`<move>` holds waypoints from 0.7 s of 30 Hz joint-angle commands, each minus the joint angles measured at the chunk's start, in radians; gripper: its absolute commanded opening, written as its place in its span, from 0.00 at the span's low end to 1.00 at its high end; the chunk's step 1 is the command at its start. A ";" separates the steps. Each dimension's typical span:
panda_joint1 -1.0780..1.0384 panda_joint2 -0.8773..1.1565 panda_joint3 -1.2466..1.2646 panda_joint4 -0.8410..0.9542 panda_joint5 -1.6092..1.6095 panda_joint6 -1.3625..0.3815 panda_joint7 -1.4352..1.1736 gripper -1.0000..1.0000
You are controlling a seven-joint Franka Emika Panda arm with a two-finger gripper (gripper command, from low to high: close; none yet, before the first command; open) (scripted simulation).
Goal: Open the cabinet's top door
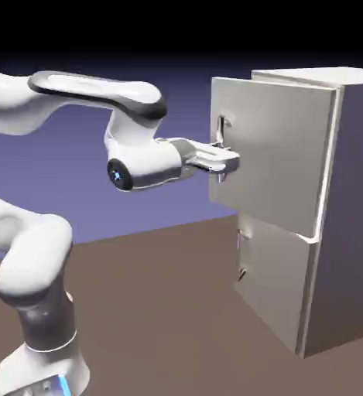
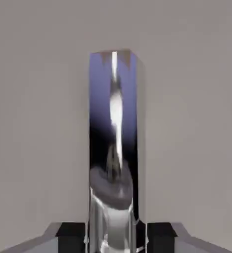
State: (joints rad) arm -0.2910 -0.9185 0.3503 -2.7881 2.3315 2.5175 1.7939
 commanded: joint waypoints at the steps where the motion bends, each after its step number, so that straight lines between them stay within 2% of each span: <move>1: 0.011 -0.012 -0.029 -0.016 -0.042 -0.022 0.019 0.00; 12: 0.031 -0.103 -0.353 -0.117 -0.520 -0.306 0.169 0.00; 21: -0.009 -0.023 -0.659 -0.060 -0.910 -0.642 0.197 0.00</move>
State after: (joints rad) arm -0.2999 -0.9411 -0.3086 -2.8480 1.4222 1.8771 1.9902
